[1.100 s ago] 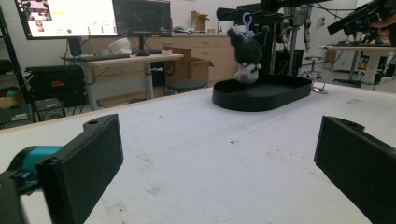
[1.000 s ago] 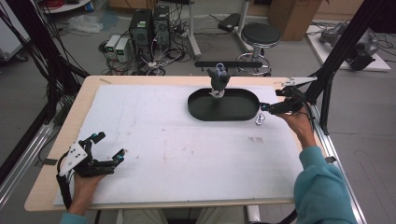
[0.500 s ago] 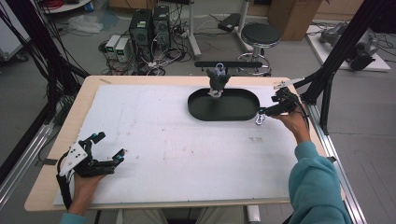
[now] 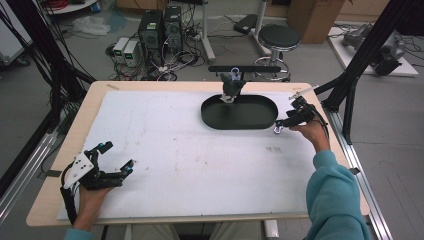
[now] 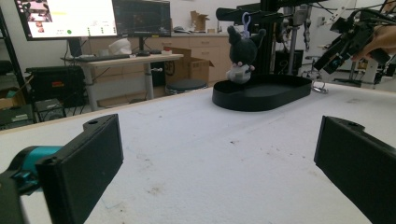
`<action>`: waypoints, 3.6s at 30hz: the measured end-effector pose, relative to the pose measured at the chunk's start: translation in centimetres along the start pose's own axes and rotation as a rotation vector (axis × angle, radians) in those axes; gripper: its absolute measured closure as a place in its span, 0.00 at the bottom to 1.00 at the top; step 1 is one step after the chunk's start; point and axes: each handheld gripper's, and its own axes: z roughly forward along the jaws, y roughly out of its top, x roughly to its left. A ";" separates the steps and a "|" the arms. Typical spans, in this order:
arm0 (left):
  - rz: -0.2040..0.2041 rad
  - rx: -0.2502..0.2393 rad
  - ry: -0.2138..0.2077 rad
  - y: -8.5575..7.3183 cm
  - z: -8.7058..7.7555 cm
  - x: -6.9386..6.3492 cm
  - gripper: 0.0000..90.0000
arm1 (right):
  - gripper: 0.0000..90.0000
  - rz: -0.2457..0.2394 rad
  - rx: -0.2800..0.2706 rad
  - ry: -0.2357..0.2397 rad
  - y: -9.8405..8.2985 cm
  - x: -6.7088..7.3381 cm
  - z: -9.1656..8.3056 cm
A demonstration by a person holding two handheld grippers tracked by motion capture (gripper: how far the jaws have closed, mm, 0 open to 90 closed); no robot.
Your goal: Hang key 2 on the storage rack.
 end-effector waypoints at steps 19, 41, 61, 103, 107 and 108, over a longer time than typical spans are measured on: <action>-0.001 -0.002 0.000 0.0 0.0 0.0 0.02 | 0.64 -0.026 0.103 -0.035 -0.1 0.0 0.7; -0.001 -0.005 0.001 0.0 0.0 0.0 0.02 | 0.86 -0.025 0.160 -0.067 0.0 0.1 1.6; 0.000 -0.007 0.001 0.0 0.0 0.0 0.02 | 0.99 0.002 0.177 -0.064 0.1 0.1 1.5; 0.002 -0.005 0.001 0.0 0.0 0.0 0.02 | 0.99 -0.067 -0.258 0.046 7.4 3.5 -7.2; 0.002 -0.006 0.001 0.0 0.0 -0.1 0.02 | 0.99 -0.075 -0.266 0.054 7.9 3.6 -7.2; 0.002 -0.006 0.001 0.0 0.0 0.0 0.02 | 0.99 -0.071 -0.269 0.056 8.0 3.6 -7.2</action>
